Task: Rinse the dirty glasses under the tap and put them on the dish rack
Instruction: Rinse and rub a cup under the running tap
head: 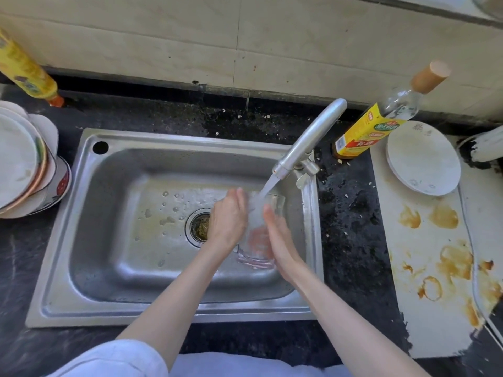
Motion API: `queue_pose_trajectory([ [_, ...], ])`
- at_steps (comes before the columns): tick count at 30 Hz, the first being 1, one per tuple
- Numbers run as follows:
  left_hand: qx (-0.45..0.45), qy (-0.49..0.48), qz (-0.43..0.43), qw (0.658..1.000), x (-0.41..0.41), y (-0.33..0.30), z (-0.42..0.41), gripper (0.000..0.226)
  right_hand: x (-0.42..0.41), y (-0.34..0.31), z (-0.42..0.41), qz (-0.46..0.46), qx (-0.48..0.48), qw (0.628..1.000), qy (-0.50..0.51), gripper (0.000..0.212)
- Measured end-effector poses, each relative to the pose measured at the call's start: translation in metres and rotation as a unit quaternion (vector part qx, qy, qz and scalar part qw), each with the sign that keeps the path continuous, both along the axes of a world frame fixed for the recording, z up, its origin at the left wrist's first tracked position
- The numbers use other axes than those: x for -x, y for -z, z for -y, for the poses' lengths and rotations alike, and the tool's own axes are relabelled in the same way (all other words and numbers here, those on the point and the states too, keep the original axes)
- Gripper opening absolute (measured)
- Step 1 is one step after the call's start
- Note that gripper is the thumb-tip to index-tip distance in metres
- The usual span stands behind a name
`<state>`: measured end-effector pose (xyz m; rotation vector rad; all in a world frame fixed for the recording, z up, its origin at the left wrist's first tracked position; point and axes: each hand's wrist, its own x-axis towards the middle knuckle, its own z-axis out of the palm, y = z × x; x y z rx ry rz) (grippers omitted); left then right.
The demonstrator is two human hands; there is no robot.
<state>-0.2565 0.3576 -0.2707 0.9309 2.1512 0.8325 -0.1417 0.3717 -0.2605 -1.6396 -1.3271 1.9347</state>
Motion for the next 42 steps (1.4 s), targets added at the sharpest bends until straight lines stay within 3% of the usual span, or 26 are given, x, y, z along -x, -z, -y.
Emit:
queue_pose_trajectory([
  [6,-0.044,-0.092,0.046,0.994,-0.001,0.004,0.006,0.041,0.001,0.010,-0.006,0.009,-0.010,1.000,0.020,0.043],
  [8,-0.044,-0.091,0.039,0.994,0.000,0.005,0.006,0.042,0.004,0.012,-0.003,0.007,-0.001,0.999,0.041,0.043],
  [13,-0.052,-0.019,-0.005,0.998,-0.006,0.006,0.006,0.035,0.011,0.017,0.000,-0.014,0.014,0.992,0.127,0.075],
  [17,-0.022,0.040,-0.020,0.999,-0.010,0.006,0.016,0.028,0.009,0.011,-0.013,-0.025,0.042,0.986,0.158,0.041],
  [21,0.040,0.120,-0.009,0.992,-0.010,0.013,0.024,0.028,0.004,0.013,-0.018,-0.015,0.038,0.985,0.168,0.048],
  [25,0.091,0.144,0.093,0.981,-0.007,0.005,0.025,0.028,-0.004,0.013,-0.022,-0.019,0.034,0.990,0.136,0.065],
  [27,0.082,0.150,0.174,0.970,-0.001,-0.001,0.025,0.032,-0.013,0.016,-0.023,-0.023,0.038,0.994,0.099,0.082],
  [32,0.040,0.108,0.392,0.913,0.013,-0.007,0.027,0.031,-0.027,0.017,-0.025,-0.039,0.049,0.998,0.032,0.096],
  [34,0.028,0.085,0.427,0.900,0.015,-0.007,0.028,0.026,-0.027,0.015,-0.026,-0.037,0.040,0.999,0.000,0.106],
  [39,-0.034,0.072,0.348,0.934,0.008,0.009,0.037,0.017,-0.024,0.011,-0.023,-0.034,0.045,0.998,-0.015,0.105],
  [42,-0.075,0.097,0.232,0.965,0.002,0.022,0.046,0.014,-0.015,0.006,-0.021,-0.076,0.151,0.984,0.055,0.076],
])
